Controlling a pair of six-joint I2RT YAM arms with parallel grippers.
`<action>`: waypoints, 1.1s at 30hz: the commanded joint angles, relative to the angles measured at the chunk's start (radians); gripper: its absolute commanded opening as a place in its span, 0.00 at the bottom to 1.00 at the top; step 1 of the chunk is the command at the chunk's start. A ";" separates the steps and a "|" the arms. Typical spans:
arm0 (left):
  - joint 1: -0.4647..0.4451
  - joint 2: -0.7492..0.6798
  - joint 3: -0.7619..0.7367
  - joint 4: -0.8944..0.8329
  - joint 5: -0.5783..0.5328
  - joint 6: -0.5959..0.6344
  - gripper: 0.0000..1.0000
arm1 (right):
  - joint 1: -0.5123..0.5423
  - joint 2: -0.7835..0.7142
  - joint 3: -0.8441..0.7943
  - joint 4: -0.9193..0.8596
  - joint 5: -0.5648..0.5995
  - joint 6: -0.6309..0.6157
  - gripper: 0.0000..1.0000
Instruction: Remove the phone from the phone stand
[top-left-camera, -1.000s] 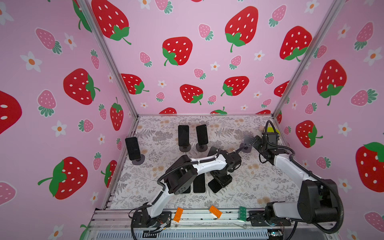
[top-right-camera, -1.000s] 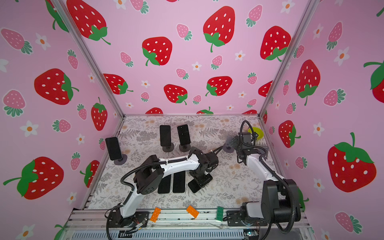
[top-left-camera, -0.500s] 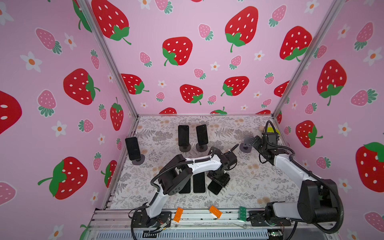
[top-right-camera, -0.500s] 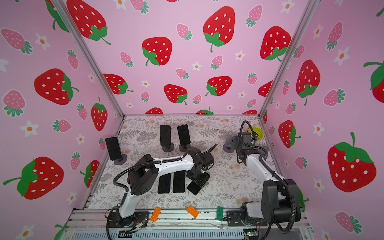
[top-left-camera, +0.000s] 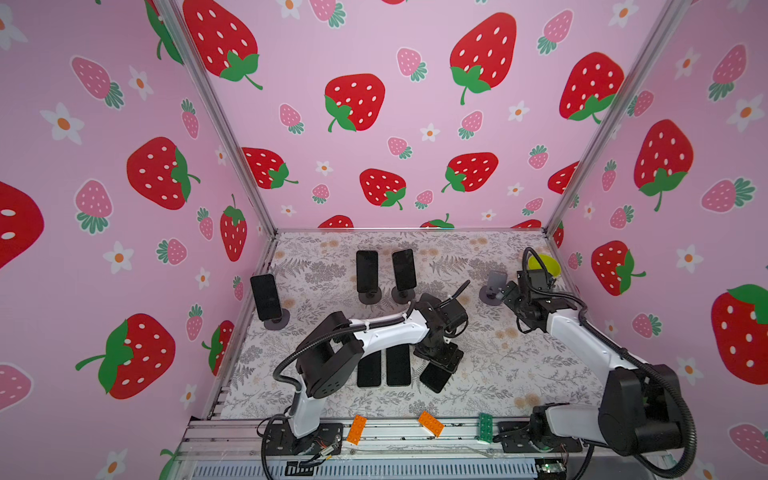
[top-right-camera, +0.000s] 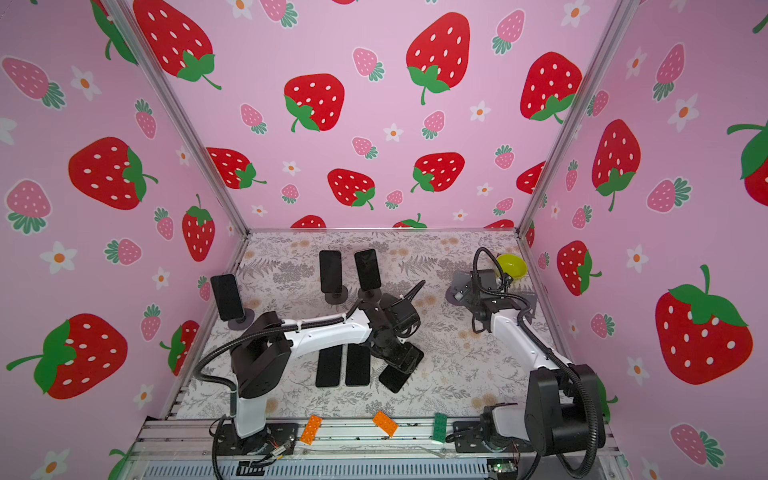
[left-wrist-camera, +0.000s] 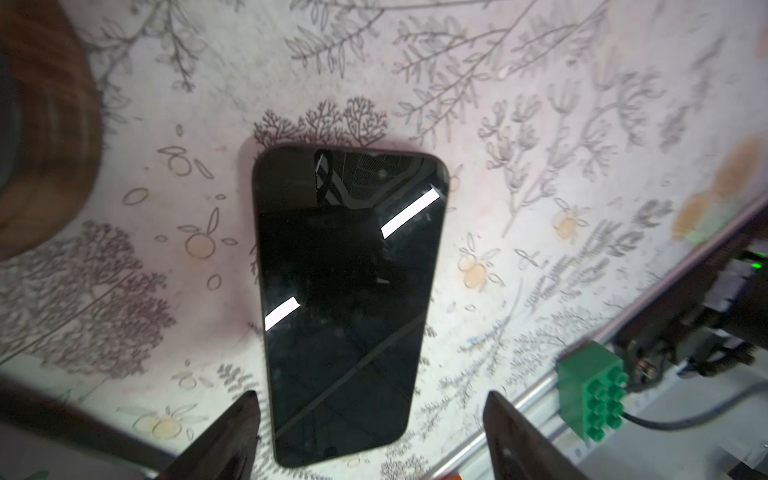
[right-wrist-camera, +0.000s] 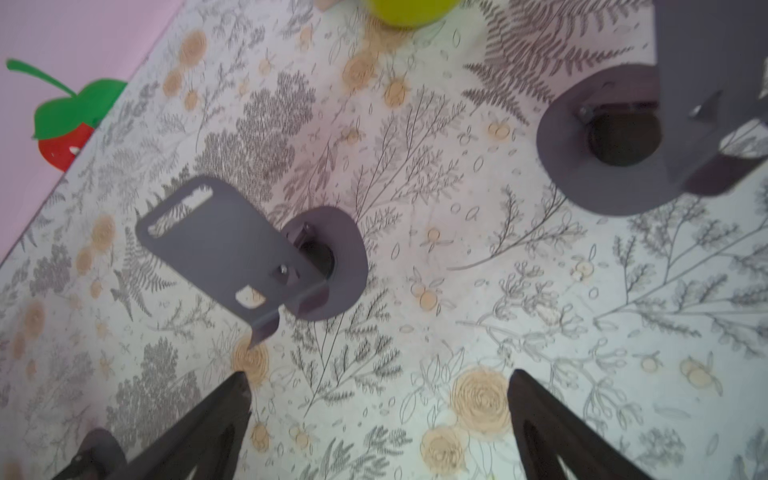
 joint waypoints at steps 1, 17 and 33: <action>0.008 -0.117 -0.043 0.048 -0.011 0.006 0.86 | 0.102 -0.031 0.033 -0.196 0.077 0.058 1.00; 0.281 -0.737 -0.415 0.041 -0.276 0.012 1.00 | 0.643 -0.007 0.031 -0.354 -0.194 0.315 0.98; 0.417 -0.850 -0.547 0.128 -0.351 -0.065 0.99 | 0.782 0.270 0.128 -0.306 -0.145 0.309 1.00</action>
